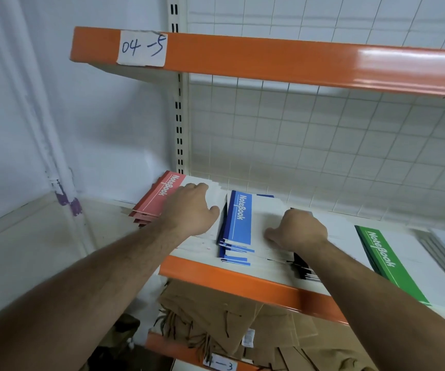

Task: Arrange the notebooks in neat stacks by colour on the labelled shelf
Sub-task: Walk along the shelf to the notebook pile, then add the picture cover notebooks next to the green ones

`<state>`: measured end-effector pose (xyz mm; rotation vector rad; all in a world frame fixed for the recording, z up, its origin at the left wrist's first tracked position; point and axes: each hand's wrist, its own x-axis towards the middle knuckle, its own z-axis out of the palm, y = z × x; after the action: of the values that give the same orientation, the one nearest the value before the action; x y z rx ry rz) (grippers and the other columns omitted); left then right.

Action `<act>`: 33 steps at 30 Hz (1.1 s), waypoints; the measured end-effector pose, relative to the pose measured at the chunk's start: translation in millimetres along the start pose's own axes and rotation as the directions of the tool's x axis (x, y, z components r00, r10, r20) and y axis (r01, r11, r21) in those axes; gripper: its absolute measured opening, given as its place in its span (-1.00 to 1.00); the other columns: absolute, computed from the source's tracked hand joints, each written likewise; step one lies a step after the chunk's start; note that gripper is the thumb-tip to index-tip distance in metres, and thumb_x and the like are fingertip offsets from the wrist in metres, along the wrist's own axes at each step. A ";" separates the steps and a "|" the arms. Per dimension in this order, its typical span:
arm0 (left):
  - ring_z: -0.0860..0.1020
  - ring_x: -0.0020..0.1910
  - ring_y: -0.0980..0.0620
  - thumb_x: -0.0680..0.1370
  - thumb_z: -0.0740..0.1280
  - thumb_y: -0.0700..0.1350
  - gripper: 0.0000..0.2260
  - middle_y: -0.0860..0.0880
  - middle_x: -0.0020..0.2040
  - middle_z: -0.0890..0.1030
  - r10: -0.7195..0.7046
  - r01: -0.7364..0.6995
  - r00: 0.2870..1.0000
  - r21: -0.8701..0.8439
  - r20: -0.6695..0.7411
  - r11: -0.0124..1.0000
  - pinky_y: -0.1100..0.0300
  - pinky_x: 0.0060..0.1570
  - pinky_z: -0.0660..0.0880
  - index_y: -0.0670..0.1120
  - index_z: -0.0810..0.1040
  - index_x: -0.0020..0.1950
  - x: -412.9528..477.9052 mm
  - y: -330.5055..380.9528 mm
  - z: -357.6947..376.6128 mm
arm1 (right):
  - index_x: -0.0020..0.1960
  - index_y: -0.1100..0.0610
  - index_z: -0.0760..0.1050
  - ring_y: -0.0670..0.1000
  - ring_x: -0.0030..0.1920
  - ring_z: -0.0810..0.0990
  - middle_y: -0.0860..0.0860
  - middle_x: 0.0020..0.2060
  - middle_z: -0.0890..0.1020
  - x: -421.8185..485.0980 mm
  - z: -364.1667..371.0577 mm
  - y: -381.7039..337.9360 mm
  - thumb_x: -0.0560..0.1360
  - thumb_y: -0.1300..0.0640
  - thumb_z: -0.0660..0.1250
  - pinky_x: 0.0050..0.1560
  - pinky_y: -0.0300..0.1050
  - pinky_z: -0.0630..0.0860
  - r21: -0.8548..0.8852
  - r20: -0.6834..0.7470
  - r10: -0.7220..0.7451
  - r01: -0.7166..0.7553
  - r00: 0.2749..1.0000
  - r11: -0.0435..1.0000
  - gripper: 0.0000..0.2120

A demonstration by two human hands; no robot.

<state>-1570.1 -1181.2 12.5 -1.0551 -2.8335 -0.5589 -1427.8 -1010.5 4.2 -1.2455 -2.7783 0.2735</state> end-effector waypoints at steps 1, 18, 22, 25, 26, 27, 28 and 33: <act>0.43 0.36 -0.09 0.60 0.26 0.12 -0.45 -0.08 0.43 0.45 0.016 -0.016 1.000 -0.008 0.008 1.000 0.00 0.30 0.44 -0.08 0.31 0.53 0.0 1.4 0.5 | -0.04 0.07 0.42 -0.08 -0.31 0.43 -0.08 -0.29 0.42 -1.1 0.3 -0.5 0.48 -0.11 0.35 -0.41 -0.24 0.27 0.000 -0.005 0.005 -0.005 1.000 1.000 -0.74; -0.09 0.61 0.05 0.66 -0.01 0.19 -0.43 0.10 0.64 -0.05 0.596 -0.608 0.756 -0.049 0.272 0.793 -0.08 0.55 -0.15 0.06 -0.03 0.64 -3.1 81.7 45.9 | 0.62 -0.07 0.00 0.06 0.60 -0.07 -0.03 0.61 0.02 -91.7 -1.5 51.5 0.57 -0.38 0.01 0.56 0.15 -0.04 -0.061 -0.072 0.158 -0.162 0.985 0.985 -0.28; -0.06 0.61 0.04 0.64 0.00 0.21 -0.41 0.07 0.64 -0.01 0.702 -0.707 0.647 -0.113 0.297 0.699 -0.12 0.55 -0.12 0.07 -0.02 0.64 -22.7 117.7 64.2 | 0.62 -0.08 0.02 0.07 0.60 -0.02 -0.02 0.61 0.05 -137.9 -3.5 81.3 0.56 -0.40 0.02 0.55 0.15 0.01 -0.078 -0.096 0.327 -0.334 0.940 0.939 -0.27; -0.04 0.61 0.01 0.64 -0.04 0.25 -0.40 0.05 0.64 0.00 0.763 -0.769 0.563 -0.136 0.319 0.625 -0.12 0.55 -0.11 0.07 -0.02 0.64 -45.7 148.4 75.1 | 0.62 -0.08 0.03 0.08 0.60 -0.03 -0.02 0.61 0.06 -177.1 -8.5 102.3 0.56 -0.39 0.04 0.56 0.18 -0.02 -0.069 -0.101 0.416 -0.424 0.904 0.903 -0.28; -0.05 0.61 0.01 0.64 -0.05 0.26 -0.40 0.06 0.64 -0.01 0.779 -0.784 0.537 -0.150 0.323 0.603 -0.13 0.55 -0.12 0.07 -0.03 0.64 -54.5 159.1 76.7 | 0.62 -0.08 0.02 0.08 0.60 -0.03 -0.03 0.61 0.05 -189.4 -11.6 108.7 0.57 -0.39 0.04 0.56 0.18 -0.03 -0.062 -0.102 0.444 -0.451 0.890 0.890 -0.28; -0.06 0.61 0.01 0.64 -0.05 0.26 -0.40 0.07 0.64 -0.01 0.794 -0.796 0.513 -0.165 0.325 0.582 -0.13 0.55 -0.13 0.08 -0.03 0.64 -63.1 169.8 78.1 | 0.62 -0.09 0.01 0.07 0.60 -0.04 -0.03 0.61 0.05 -200.5 -14.9 115.4 0.57 -0.38 0.04 0.56 0.18 -0.04 -0.056 -0.103 0.469 -0.476 0.877 0.878 -0.28; -0.06 0.61 0.02 0.64 -0.04 0.25 -0.40 0.07 0.64 -0.01 0.809 -0.807 0.490 -0.181 0.325 0.562 -0.15 0.55 -0.15 0.08 -0.04 0.64 -71.5 180.6 79.0 | 0.62 -0.09 0.01 0.07 0.60 -0.04 -0.03 0.61 0.04 -210.6 -18.2 122.7 0.57 -0.39 0.03 0.57 0.18 -0.05 -0.057 -0.109 0.489 -0.496 0.865 0.866 -0.28; -0.08 0.61 0.03 0.64 -0.07 0.27 -0.40 0.08 0.64 -0.02 0.863 -0.867 0.390 -0.188 0.322 0.462 -0.17 0.54 -0.18 0.09 -0.06 0.64 -107.5 237.9 87.4 | 0.62 -0.12 0.01 0.05 0.60 -0.03 -0.06 0.61 0.04 -249.6 -26.1 171.5 0.55 -0.42 0.01 0.55 0.22 -0.05 -0.044 -0.151 0.564 -0.576 0.812 0.817 -0.27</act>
<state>-1329.5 -1050.3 -14.7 -2.5911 -1.9401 -0.2092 -1132.4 -1081.6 -4.9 -2.0244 -2.2539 0.0953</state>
